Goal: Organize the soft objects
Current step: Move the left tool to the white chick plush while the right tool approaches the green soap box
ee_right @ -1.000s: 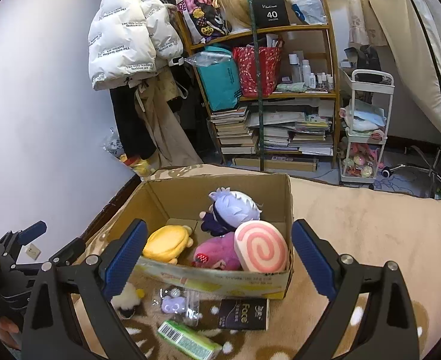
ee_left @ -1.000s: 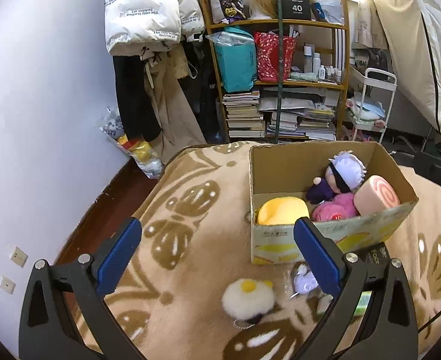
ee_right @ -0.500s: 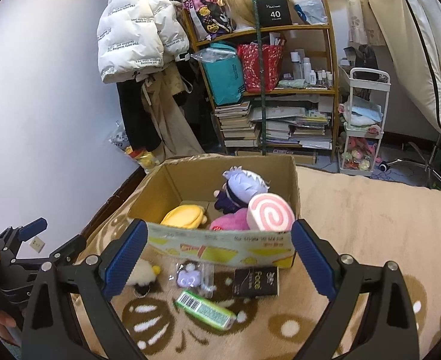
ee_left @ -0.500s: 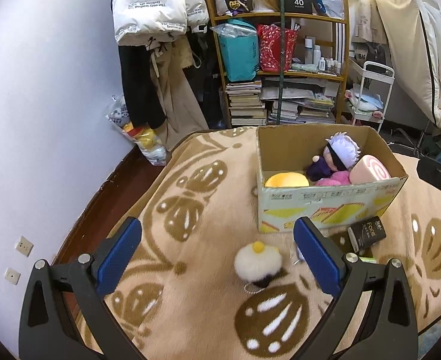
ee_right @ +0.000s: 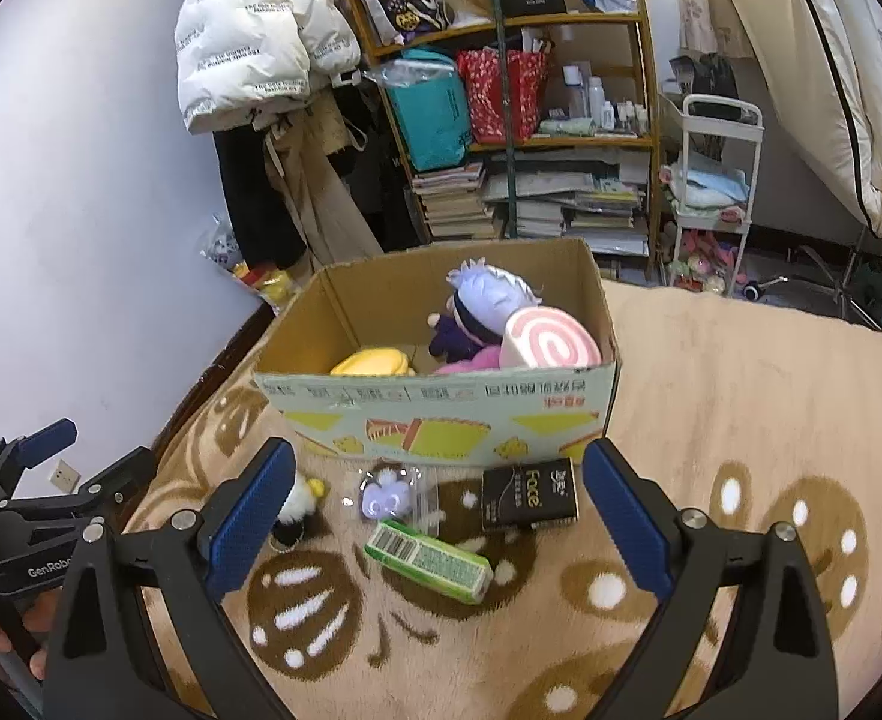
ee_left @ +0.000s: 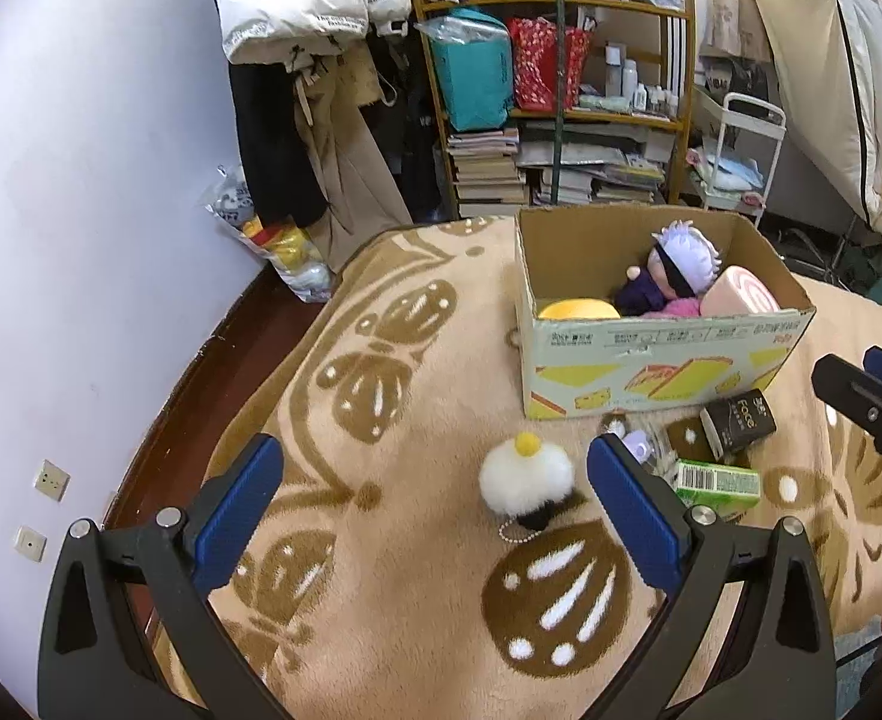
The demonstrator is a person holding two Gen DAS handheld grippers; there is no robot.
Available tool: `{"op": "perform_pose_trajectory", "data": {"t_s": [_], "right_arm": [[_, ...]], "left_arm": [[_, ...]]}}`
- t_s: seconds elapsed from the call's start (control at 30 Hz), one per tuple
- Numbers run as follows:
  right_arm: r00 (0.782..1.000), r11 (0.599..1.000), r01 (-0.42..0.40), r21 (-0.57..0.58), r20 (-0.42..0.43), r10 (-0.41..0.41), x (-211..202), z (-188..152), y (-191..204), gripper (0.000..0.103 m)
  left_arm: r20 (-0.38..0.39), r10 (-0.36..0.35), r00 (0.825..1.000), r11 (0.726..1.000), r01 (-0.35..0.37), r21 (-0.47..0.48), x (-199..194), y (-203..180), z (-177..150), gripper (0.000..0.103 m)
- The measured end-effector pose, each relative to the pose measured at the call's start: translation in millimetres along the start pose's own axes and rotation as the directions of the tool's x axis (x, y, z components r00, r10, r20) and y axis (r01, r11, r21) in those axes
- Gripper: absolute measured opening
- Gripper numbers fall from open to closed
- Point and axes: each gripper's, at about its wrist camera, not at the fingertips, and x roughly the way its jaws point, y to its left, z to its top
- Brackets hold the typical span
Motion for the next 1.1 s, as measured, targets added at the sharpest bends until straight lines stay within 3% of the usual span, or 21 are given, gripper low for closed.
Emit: {"op": "perform_pose_trajectory", "data": {"t_s": [0.33,0.7,0.87,1.1], "right_arm": [[0.995,0.998,0.053,0.04,-0.085,-0.049,30.5,-7.8,-7.9,0.101],[0.981,0.993,0.053,0.104,-0.194,-0.032,71.8,-22.3,-19.2,0.101],[0.976,0.996,0.067,0.066,-0.212,-0.052,83.0,-27.3,-8.1,0.101],[0.967,0.998,0.06,0.032,-0.248,-0.051,98.3,-35.1,4.7,0.101]], "left_arm": [[-0.07,-0.012,0.998,0.999,0.014,0.04,39.0,-13.3,4.5,0.1],[-0.137,-0.009,0.991,1.0,0.013,0.025,75.0,-14.1,12.3,0.1],[-0.187,0.043,0.981,0.998,-0.034,0.052,90.6,-17.0,10.4,0.1],[-0.232,0.023,0.972,0.999,-0.015,0.035,106.1,-19.1,8.9,0.1]]}}
